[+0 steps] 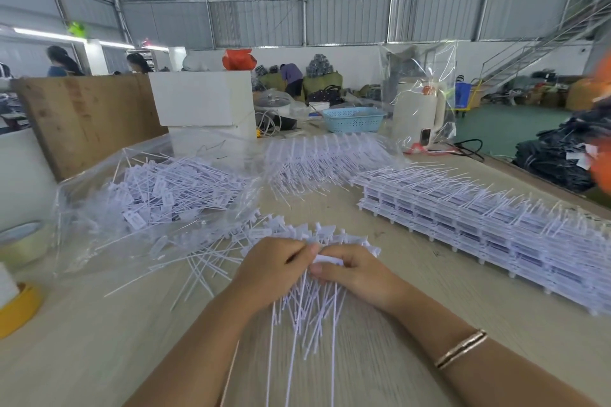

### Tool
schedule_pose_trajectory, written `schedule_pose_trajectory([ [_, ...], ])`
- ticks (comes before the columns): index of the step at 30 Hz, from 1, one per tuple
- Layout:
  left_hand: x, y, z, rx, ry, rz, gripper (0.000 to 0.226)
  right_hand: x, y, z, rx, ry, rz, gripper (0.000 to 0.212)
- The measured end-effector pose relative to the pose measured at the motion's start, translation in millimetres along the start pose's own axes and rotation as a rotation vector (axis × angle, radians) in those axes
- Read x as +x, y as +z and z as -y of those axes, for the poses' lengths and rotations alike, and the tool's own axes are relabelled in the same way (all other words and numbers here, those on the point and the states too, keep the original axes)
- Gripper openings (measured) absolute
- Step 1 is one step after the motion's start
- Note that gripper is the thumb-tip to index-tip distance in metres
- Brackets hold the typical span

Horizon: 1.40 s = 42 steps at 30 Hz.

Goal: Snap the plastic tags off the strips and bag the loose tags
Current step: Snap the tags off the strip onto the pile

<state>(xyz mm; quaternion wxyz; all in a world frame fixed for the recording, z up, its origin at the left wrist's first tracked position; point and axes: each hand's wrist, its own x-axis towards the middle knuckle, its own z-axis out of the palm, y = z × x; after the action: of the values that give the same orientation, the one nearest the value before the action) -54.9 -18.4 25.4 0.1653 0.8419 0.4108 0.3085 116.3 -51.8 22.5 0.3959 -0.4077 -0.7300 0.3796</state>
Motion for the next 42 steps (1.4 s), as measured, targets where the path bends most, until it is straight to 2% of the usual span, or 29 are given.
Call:
schedule_pose_trajectory([
  [4, -1, 1, 0, 0.004, 0.054, 0.034, 0.042, 0, -1, 2, 0.043, 0.031, 0.060, 0.024],
  [8, 0, 1, 4, 0.029, 0.103, 0.022, 0.040, -1, 0, 2, 0.015, 0.023, 0.064, 0.024],
  [13, -3, 6, 8, -0.352, -0.086, 0.039, 0.034, 2, 5, -2, -0.073, -0.083, -0.056, 0.032],
  [16, -4, 7, 10, -0.513, -0.102, 0.026, 0.034, 4, 12, -2, -0.116, -0.127, -0.108, 0.024],
  [18, -4, 7, 14, -0.558, -0.165, -0.018, 0.040, 4, 15, 1, -0.176, -0.166, -0.142, 0.023],
  [21, -4, -1, 24, -0.621, -0.309, -0.236, 0.058, -1, 10, 4, -0.162, -0.204, -0.308, 0.026],
  [23, -3, -5, 26, -0.613, -0.302, -0.298, 0.057, -5, 2, 1, -0.133, -0.159, -0.317, 0.031],
  [25, -1, -4, 22, -0.653, -0.234, -0.277, 0.051, -5, -3, -3, -0.133, -0.091, -0.252, 0.033],
  [27, 0, 0, 16, -0.707, -0.166, -0.245, 0.043, -1, -6, -7, -0.195, -0.045, -0.260, 0.034],
  [30, 0, 3, 13, -0.565, -0.113, -0.206, 0.029, 5, -5, -10, -0.294, -0.005, -0.311, 0.027],
  [35, -5, 4, 8, -0.310, -0.017, -0.185, 0.028, 9, -6, -11, -0.372, 0.097, -0.466, 0.019],
  [37, -5, 6, 5, -0.254, 0.023, -0.199, 0.027, 6, -6, -7, -0.329, 0.042, -0.505, 0.017],
  [39, -4, 8, 2, -0.200, 0.062, -0.191, 0.021, 2, -3, -3, -0.279, -0.026, -0.475, 0.030],
  [42, -2, 12, -3, -0.137, 0.137, -0.177, 0.012, 4, 6, -1, -0.347, -0.041, -0.316, 0.039],
])
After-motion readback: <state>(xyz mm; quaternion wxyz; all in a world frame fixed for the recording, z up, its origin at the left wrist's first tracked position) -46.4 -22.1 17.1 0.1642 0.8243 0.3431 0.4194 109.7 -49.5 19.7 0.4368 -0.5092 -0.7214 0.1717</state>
